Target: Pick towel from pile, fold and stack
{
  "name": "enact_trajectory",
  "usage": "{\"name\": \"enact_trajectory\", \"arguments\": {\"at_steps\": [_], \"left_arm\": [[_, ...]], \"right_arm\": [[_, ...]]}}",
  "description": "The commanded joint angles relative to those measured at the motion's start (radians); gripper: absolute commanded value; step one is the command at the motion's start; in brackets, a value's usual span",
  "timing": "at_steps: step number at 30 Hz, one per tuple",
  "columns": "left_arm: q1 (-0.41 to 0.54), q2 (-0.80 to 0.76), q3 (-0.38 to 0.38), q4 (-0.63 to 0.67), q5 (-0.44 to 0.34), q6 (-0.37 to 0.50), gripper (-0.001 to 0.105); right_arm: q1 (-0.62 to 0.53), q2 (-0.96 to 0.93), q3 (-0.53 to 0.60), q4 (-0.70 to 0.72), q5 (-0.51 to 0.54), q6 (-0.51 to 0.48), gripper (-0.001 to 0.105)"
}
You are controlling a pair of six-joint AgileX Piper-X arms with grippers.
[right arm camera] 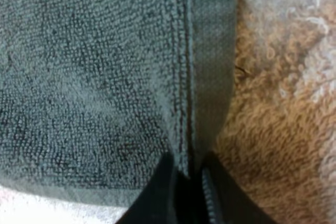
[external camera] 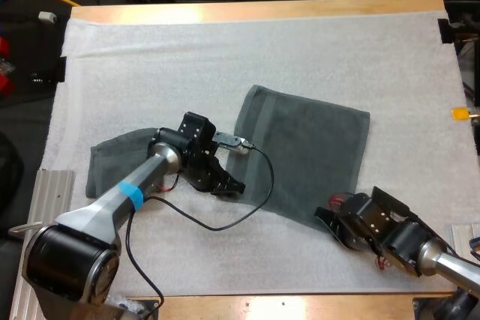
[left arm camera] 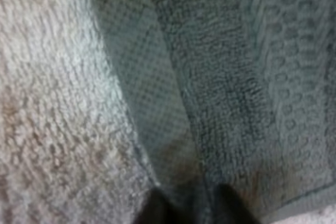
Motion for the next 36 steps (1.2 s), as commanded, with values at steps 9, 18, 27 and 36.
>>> {"name": "enact_trajectory", "arguments": {"at_steps": [9,18,27,36], "left_arm": [[-0.008,-0.050,0.013,0.078,0.031,-0.001,0.000],[-0.008,-0.299,0.013,0.160,0.049,0.001,0.000],[-0.008,-0.490,0.013,0.318,0.120,0.008,0.000],[-0.006,-0.531,0.013,0.295,0.181,-0.007,0.000]], "right_arm": [[-0.001,-0.033,-0.060,0.078,0.015,-0.179,0.000],[-0.001,-0.128,-0.271,0.397,0.186,-0.407,0.000],[-0.001,-0.221,-0.387,0.580,0.095,-0.445,0.000],[-0.001,-0.254,-0.409,0.638,-0.100,-0.436,0.000]]}}
